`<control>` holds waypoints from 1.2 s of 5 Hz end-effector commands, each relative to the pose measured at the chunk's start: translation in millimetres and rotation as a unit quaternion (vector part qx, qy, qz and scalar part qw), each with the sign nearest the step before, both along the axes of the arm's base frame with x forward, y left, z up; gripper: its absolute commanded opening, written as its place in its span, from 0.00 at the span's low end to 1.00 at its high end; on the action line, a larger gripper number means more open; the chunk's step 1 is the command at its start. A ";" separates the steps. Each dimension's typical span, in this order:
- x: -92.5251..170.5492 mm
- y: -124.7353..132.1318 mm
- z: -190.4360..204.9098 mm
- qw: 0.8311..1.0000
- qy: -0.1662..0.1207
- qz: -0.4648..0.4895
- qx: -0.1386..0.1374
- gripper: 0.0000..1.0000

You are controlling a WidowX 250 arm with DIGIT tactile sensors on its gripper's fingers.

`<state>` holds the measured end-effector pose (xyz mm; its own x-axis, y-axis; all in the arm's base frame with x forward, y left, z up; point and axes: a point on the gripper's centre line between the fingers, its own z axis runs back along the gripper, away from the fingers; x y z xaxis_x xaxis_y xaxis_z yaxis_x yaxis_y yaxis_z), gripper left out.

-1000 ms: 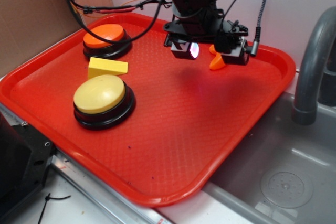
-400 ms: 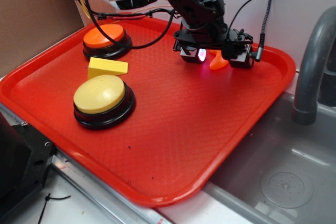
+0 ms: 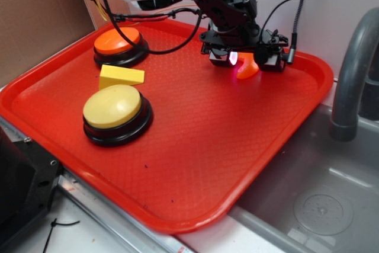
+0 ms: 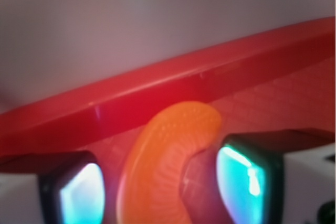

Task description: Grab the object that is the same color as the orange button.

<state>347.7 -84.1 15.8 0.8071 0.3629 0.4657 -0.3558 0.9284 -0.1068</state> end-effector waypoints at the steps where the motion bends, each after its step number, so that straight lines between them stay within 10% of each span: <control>1: -0.2 1.9 9.4 1.000 0.020 -0.010 -0.017 0.00; 4: -7.5 -0.2 17.0 0.993 0.096 -0.070 0.006 0.00; 6: -31.3 10.1 52.5 0.993 0.098 -0.064 0.007 0.00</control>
<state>303.9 -79.1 45.5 0.9404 0.2391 0.2420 -0.2441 0.9697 -0.0094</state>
